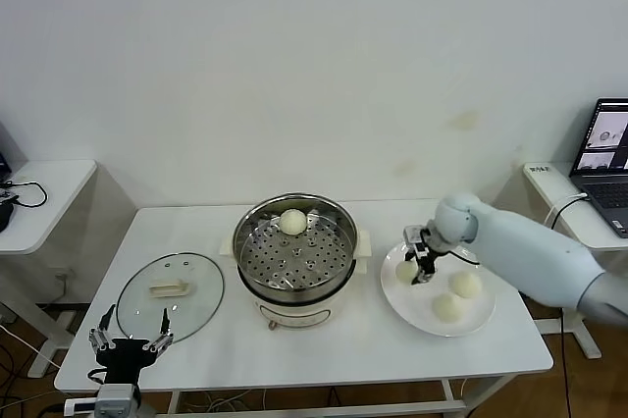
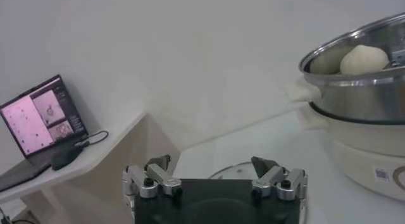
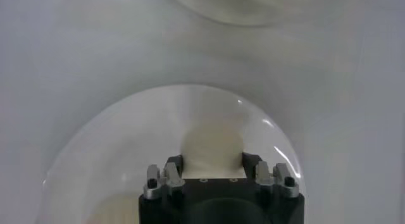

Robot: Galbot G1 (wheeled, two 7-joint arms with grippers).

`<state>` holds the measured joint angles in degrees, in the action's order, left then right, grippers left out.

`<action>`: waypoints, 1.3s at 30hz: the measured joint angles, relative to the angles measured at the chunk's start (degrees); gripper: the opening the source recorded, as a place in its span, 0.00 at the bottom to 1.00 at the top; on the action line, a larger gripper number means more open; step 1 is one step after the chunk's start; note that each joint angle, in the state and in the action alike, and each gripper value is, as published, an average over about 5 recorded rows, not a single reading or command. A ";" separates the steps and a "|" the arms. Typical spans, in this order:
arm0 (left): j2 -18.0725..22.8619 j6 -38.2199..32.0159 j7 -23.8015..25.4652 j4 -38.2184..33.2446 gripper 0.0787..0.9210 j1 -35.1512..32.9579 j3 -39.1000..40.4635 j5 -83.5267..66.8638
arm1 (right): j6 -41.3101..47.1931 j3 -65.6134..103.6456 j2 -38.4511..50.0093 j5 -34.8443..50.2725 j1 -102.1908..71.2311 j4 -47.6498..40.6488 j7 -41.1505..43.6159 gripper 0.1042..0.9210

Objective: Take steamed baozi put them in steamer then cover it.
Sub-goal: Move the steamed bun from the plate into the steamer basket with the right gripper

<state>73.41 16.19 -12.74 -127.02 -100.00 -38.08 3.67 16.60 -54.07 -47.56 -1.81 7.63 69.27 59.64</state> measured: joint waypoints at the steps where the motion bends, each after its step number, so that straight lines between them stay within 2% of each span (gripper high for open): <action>1: -0.05 0.00 0.01 -0.08 0.88 0.03 0.07 0.00 | 0.16 -0.38 0.51 0.49 1.00 0.61 0.22 0.59; 9: -0.45 0.03 0.08 -0.66 0.88 0.16 0.37 -0.08 | 1.81 -3.91 3.54 5.53 10.65 5.74 1.22 0.59; 17: -0.58 0.03 0.09 -0.78 0.88 0.24 0.65 -0.12 | 4.67 -8.67 1.90 12.64 21.47 10.69 0.39 0.60; 27: -0.67 0.02 0.07 -0.17 0.88 0.34 0.42 -0.28 | 9.81 -12.32 -7.63 21.38 27.10 11.20 -2.77 0.60; 39: -0.68 0.01 0.06 0.07 0.88 0.69 -0.32 -0.68 | 15.76 -14.08 -21.88 26.21 24.04 4.83 -7.33 0.61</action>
<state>72.73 16.21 -12.68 -126.95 -99.31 -38.41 2.99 32.36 -68.14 -69.44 24.40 31.68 74.10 52.31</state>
